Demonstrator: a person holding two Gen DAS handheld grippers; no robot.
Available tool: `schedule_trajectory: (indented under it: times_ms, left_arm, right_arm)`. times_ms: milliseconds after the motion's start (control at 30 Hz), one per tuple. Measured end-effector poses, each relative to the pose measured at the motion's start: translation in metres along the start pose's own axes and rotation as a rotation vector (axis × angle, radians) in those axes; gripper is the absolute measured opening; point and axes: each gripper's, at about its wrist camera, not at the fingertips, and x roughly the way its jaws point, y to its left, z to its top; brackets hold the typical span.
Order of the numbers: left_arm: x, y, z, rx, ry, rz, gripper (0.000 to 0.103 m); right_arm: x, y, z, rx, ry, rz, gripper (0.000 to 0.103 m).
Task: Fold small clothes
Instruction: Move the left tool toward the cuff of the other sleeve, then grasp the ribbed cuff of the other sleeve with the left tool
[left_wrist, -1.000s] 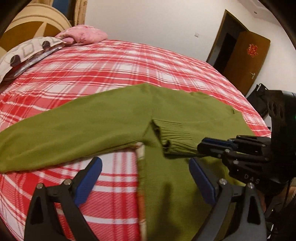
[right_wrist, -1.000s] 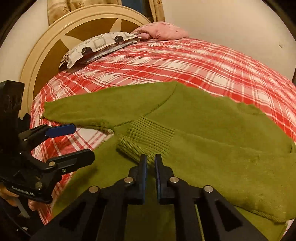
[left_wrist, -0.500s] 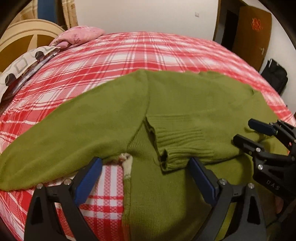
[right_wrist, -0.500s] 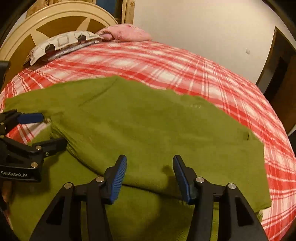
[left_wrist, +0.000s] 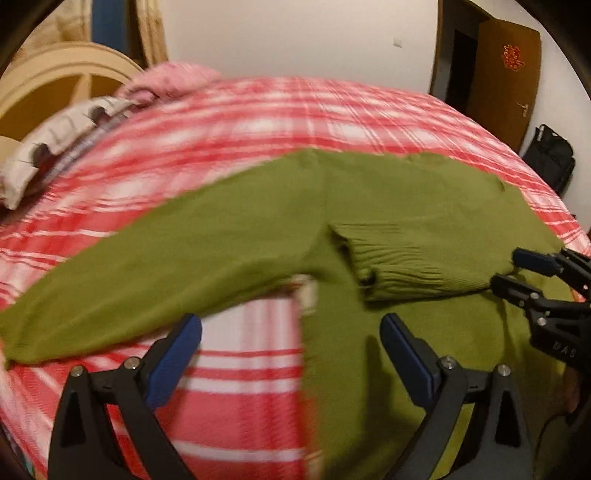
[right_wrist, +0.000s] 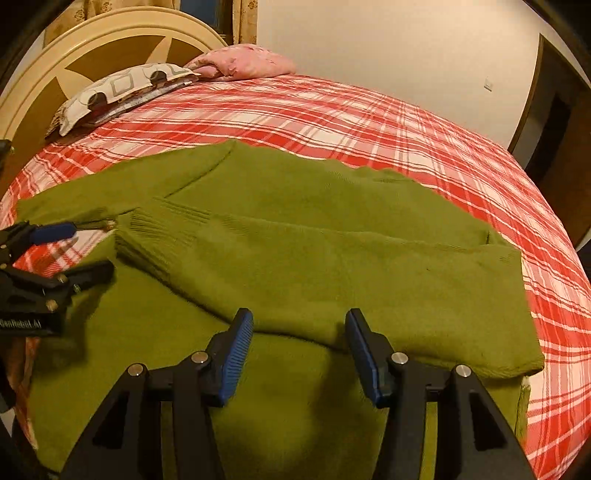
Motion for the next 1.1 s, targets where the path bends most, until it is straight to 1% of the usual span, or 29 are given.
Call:
schedule_trajectory:
  times_ms: [100,200,267,300,333,433,500,567,633,667,700,767,800,833,900,933,1000,1033,1100]
  left_arm:
    - [-0.01,0.02,-0.004,-0.012,-0.016,0.046,0.1]
    - [-0.019,0.046,-0.009,-0.053,-0.03,0.086,0.1]
    - [-0.026,0.07,-0.016,-0.084,-0.035,0.131,0.1]
    - [-0.03,0.088,-0.02,-0.104,-0.038,0.164,0.1]
    - [-0.031,0.097,-0.023,-0.115,-0.038,0.185,0.1]
    - [-0.038,0.152,-0.034,-0.201,-0.024,0.299,0.1]
    - [-0.045,0.187,-0.04,-0.26,-0.025,0.352,0.1]
    - [-0.052,0.223,-0.047,-0.319,-0.049,0.417,0.1]
    - [-0.052,0.256,-0.053,-0.372,-0.059,0.45,0.1]
    - [-0.05,0.267,-0.055,-0.396,-0.056,0.448,0.1]
    - [-0.047,0.279,-0.056,-0.423,-0.054,0.439,0.1]
    - [-0.043,0.294,-0.06,-0.473,-0.062,0.423,0.1]
    - [-0.04,0.298,-0.06,-0.488,-0.072,0.393,0.1]
    - [-0.036,0.301,-0.059,-0.496,-0.08,0.354,0.1]
    - [-0.029,0.302,-0.056,-0.493,-0.094,0.338,0.099]
    - [-0.023,0.301,-0.054,-0.487,-0.095,0.318,0.098]
    - [-0.014,0.302,-0.051,-0.482,-0.09,0.305,0.088]
    - [-0.009,0.303,-0.049,-0.476,-0.078,0.297,0.081]
    - [-0.007,0.306,-0.05,-0.48,-0.096,0.293,0.082]
  right_arm:
    - [-0.001,0.013,0.002,-0.035,-0.009,0.009,0.054]
    - [-0.002,0.025,0.009,-0.061,-0.026,0.03,0.054]
    - [-0.003,0.029,0.015,-0.052,-0.046,0.062,0.054]
    - [-0.003,0.032,0.017,-0.051,-0.055,0.071,0.054]
    - [-0.002,0.035,0.02,-0.052,-0.061,0.075,0.054]
    - [0.005,0.048,0.03,-0.066,-0.075,0.09,0.054]
    - [0.011,0.061,0.038,-0.073,-0.084,0.113,0.054]
    - [0.021,0.071,0.043,-0.074,-0.065,0.127,0.054]
    - [0.03,0.08,0.044,-0.07,-0.04,0.169,0.054]
    - [0.035,0.085,0.042,-0.072,-0.011,0.208,0.054]
    - [0.038,0.091,0.04,-0.081,0.005,0.228,0.054]
    - [0.034,0.1,0.035,-0.123,-0.011,0.21,0.054]
    - [0.032,0.102,0.033,-0.136,-0.008,0.21,0.054]
    - [0.029,0.102,0.031,-0.139,-0.009,0.211,0.054]
    - [0.021,0.098,0.028,-0.131,-0.02,0.207,0.054]
    - [0.017,0.097,0.027,-0.128,-0.027,0.2,0.054]
    - [0.007,0.094,0.023,-0.13,-0.04,0.178,0.054]
    - [0.002,0.092,0.021,-0.132,-0.048,0.174,0.054]
    - [-0.011,0.091,0.016,-0.138,-0.066,0.167,0.054]
